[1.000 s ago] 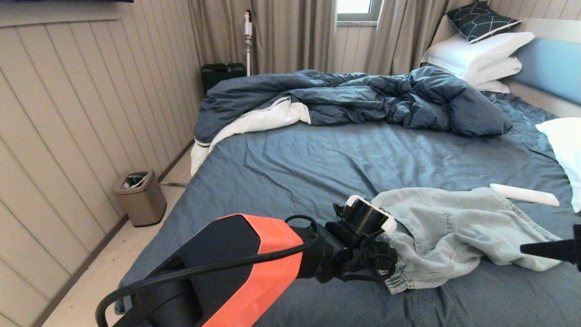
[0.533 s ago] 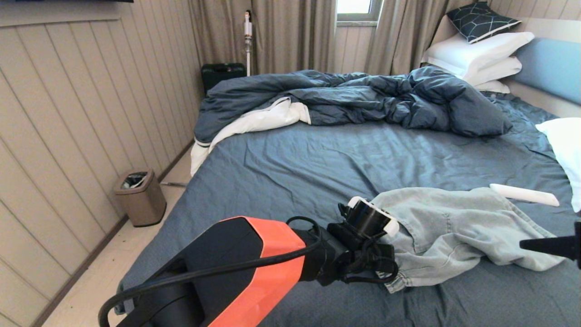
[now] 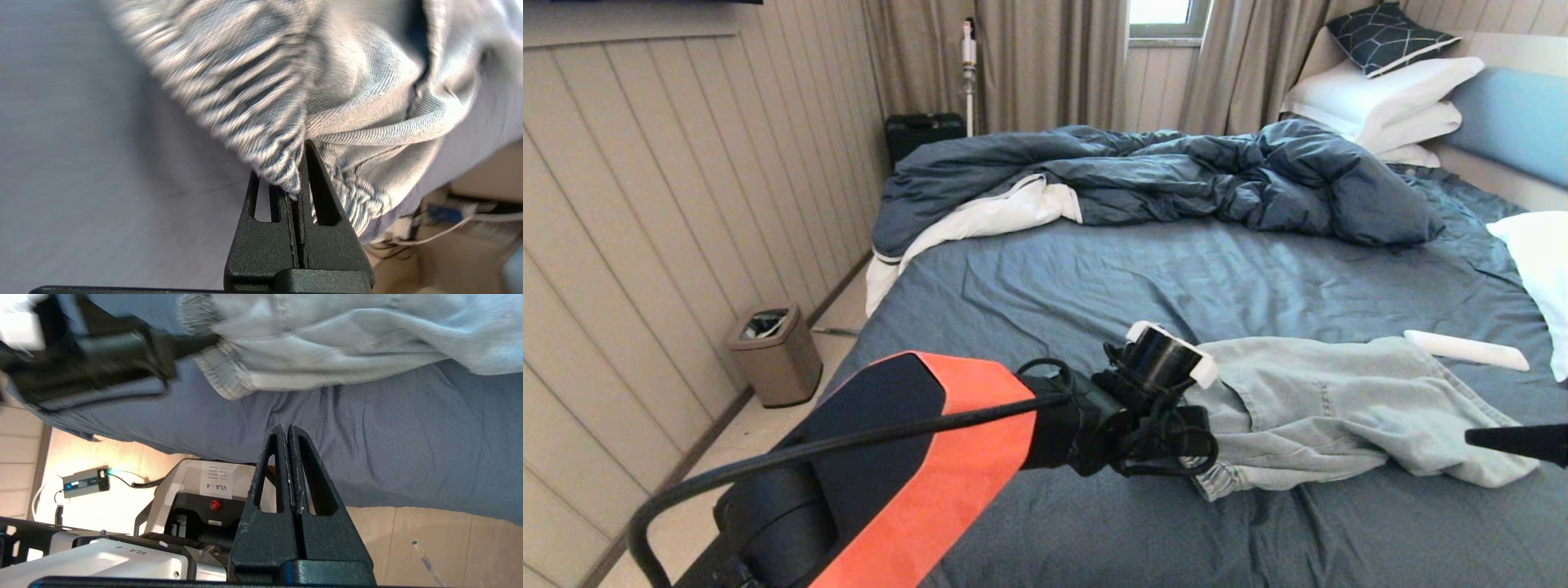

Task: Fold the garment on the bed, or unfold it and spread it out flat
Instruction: Unford the blue shorts

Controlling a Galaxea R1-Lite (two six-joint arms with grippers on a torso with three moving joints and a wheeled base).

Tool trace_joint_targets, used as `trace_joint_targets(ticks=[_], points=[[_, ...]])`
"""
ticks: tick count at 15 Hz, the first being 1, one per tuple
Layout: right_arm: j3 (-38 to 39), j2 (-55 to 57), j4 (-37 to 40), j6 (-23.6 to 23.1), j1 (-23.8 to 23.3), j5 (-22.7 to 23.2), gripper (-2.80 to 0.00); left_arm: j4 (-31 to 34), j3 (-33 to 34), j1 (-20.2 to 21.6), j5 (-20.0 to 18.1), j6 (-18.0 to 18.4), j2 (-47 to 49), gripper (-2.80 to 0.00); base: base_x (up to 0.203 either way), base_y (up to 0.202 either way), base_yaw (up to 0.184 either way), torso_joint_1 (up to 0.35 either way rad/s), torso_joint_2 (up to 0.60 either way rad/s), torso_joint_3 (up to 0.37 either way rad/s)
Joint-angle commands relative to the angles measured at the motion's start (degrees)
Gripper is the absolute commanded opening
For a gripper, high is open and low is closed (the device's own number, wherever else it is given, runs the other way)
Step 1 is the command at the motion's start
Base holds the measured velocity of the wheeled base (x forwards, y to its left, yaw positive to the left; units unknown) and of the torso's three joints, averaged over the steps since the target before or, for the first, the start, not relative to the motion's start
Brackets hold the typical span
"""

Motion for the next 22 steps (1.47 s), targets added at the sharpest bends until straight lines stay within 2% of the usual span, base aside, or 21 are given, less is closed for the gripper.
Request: trace_joint_targets(ticks=[1,3,6,8,10,13,16,19,22], points=[[-0.14,-0.41,-0.33,-0.11,0.0,0.22,-2.8,1.31,3.62,2.02,0.34,-1.69,-4.47,-2.8,0.0,0.0,0.0,0.0,0.0,0.0],[-0.05,-0.49,-1.24,-0.11,0.0,0.13,-2.8,0.89,11.56,3.5,0.6,-2.46,-8.59,-2.8,0.0,0.0,0.0,0.0,0.0,0.0],[-0.05,-1.0,-1.29,-0.11,0.17,0.48,-2.8,-4.0,25.8,6.12,0.74,-2.21,-17.58,-2.8,0.0,0.0,0.0,0.0,0.0,0.0],[-0.05,-1.46,-1.29,-0.02,0.17,1.36,-2.8,-6.97,35.36,9.04,0.76,-0.85,-25.48,-2.8,0.0,0.0,0.0,0.0,0.0,0.0],[-0.14,-1.9,-1.29,-0.02,0.08,1.36,-2.8,-8.45,42.15,13.5,0.67,1.25,-32.92,-2.8,0.0,0.0,0.0,0.0,0.0,0.0],[-0.05,-1.9,-1.29,-0.03,0.08,1.36,-2.8,-8.63,48.11,21.7,0.48,6.35,-42.45,-2.8,0.0,0.0,0.0,0.0,0.0,0.0],[0.4,-1.35,-1.32,-0.11,0.04,1.36,-2.8,-8.21,53.46,27.89,0.26,12.7,-46.15,-2.8,0.0,0.0,0.0,0.0,0.0,0.0],[1.51,-0.78,-2.75,-0.11,0.17,1.36,-2.8,-10.04,58.61,28.78,-0.05,14.76,-44.09,-2.8,0.0,0.0,0.0,0.0,0.0,0.0],[1.88,0.3,-3.04,-0.2,0.17,1.36,-2.8,-15.96,61.77,28.8,-0.06,16.04,-40.67,-2.8,0.0,0.0,0.0,0.0,0.0,0.0]])
